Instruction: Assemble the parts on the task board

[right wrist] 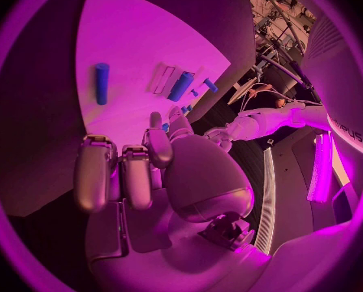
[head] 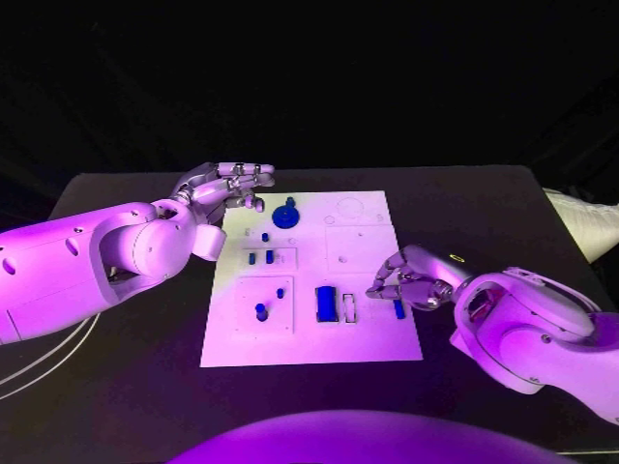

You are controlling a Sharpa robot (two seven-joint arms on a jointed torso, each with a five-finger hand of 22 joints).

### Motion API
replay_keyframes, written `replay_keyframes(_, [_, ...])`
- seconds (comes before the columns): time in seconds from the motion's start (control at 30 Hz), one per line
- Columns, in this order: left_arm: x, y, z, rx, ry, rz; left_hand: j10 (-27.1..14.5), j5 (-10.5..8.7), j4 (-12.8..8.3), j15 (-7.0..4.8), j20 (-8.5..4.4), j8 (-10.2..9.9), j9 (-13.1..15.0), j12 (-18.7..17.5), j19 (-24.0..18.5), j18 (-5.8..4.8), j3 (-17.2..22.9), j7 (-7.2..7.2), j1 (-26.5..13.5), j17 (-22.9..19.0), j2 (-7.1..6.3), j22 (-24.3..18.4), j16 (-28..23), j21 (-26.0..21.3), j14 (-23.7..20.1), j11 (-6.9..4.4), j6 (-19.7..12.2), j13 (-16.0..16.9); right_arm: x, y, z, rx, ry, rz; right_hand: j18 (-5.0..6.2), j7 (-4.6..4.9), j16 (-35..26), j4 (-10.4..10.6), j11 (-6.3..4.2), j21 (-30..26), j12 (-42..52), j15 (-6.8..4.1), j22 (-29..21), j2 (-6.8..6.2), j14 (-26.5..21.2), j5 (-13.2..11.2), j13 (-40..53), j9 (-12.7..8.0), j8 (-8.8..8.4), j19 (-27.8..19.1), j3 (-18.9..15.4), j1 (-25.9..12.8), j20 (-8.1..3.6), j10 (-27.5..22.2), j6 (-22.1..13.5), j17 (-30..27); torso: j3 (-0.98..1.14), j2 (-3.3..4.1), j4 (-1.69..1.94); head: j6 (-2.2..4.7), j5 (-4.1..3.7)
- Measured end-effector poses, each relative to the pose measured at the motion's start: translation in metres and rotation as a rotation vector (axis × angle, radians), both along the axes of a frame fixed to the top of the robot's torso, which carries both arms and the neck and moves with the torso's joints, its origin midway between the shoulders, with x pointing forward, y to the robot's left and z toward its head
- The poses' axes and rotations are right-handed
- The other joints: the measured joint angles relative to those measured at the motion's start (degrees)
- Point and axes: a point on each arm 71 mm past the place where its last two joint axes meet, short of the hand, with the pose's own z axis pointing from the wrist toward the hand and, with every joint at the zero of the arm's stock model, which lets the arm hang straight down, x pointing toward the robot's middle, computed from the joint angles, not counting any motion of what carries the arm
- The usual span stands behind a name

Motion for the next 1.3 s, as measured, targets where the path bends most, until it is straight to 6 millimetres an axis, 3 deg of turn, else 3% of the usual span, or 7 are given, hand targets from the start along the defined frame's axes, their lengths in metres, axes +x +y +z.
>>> replay_keyframes(0.13, [0.000, 0.000, 0.000, 0.000, 0.000, 0.000, 0.0, 0.00, 0.0, 0.00, 0.00, 0.0, 0.0, 0.0, 0.0, 0.00, 0.0, 0.00, 0.0, 0.0, 0.00, -0.1, 0.0, 0.0, 0.0, 0.00, 0.0, 0.0, 0.003, -0.021, 0.003, -0.029, -0.013, -0.026, 0.00, 0.29, -0.4, -0.8, 0.39, -0.3, -2.9, 0.30, -0.4, -0.31, 0.0, -0.4, -2.0, -3.0, -3.41, -0.2, 2.4, 0.9, 0.59, -0.6, 1.8, 0.0, -0.03, -0.11, -0.26, 0.10, -0.15])
replay_keyframes(0.3, [0.000, 0.000, 0.000, 0.000, 0.000, 0.000, 0.0, 0.00, 0.0, 0.00, 0.00, 0.0, 0.0, 0.0, 0.0, 0.00, 0.0, 0.00, 0.0, 0.0, 0.00, 0.0, 0.0, 0.0, 0.0, 0.00, 0.0, 0.0, 0.006, -0.034, 0.001, -0.086, -0.030, -0.033, 0.01, 0.21, -0.7, 0.3, 0.30, -0.3, -3.2, 0.29, -0.5, -2.13, 0.0, -3.5, -2.6, -4.4, -4.87, -0.2, 3.2, -0.9, 0.59, -0.6, 3.9, 0.0, 0.00, -0.18, -0.52, 0.23, -0.25])
replay_keyframes(0.53, [0.000, -0.001, 0.000, -0.001, 0.000, -0.003, 0.0, 0.00, 0.0, 0.00, 0.00, 0.0, 0.0, 0.0, 0.0, 0.00, 0.0, 0.00, 0.0, 0.0, 0.00, 0.0, 0.0, 0.0, 0.0, 0.00, 0.0, 0.0, 0.006, -0.037, -0.011, -0.159, -0.020, -0.033, 0.01, 0.15, -0.7, 3.4, 0.29, -0.5, -0.9, 0.27, -0.5, -3.16, 0.0, -4.9, -0.9, -5.2, -5.72, -0.2, 2.9, -4.9, 0.59, 1.0, 5.4, 0.0, 0.02, -0.18, -0.52, 0.45, -0.92])
replay_keyframes(0.83, [0.000, -0.002, -0.001, -0.001, 0.000, -0.008, 0.0, 0.00, 0.0, 0.00, 0.00, 0.0, 0.0, 0.0, 0.0, 0.00, 0.0, 0.00, 0.0, 0.0, 0.00, 0.0, 0.0, 0.0, 0.0, 0.00, 0.0, 0.0, 0.006, -0.030, -0.025, -0.220, -0.002, -0.028, 0.01, -0.12, -0.7, 4.1, -0.01, -0.5, 0.7, 0.27, -0.5, -4.05, 0.0, -5.1, -0.8, -5.5, -6.05, -0.2, 3.2, -5.7, 0.59, 1.3, 5.7, 0.0, 0.00, -0.13, -0.36, 0.54, -1.16])
replay_keyframes(1.3, [-0.001, -0.002, -0.001, -0.002, 0.000, -0.012, -0.2, 0.00, 0.0, 0.00, 0.00, 0.2, 0.0, 0.0, 0.0, 0.00, 0.0, 0.00, 0.0, 0.0, 0.00, 0.0, 0.0, 0.0, 0.0, -0.21, 0.0, 0.0, 0.010, -0.021, -0.034, -0.277, -0.018, -0.017, 0.01, 0.09, -0.7, 4.9, -0.01, -0.7, 0.7, 0.27, -0.6, -5.89, 0.0, -5.7, -0.8, -5.8, -6.71, -0.2, 3.9, -6.4, 0.58, 1.3, 5.9, 0.0, -0.03, -0.12, -0.34, 0.17, -0.90])
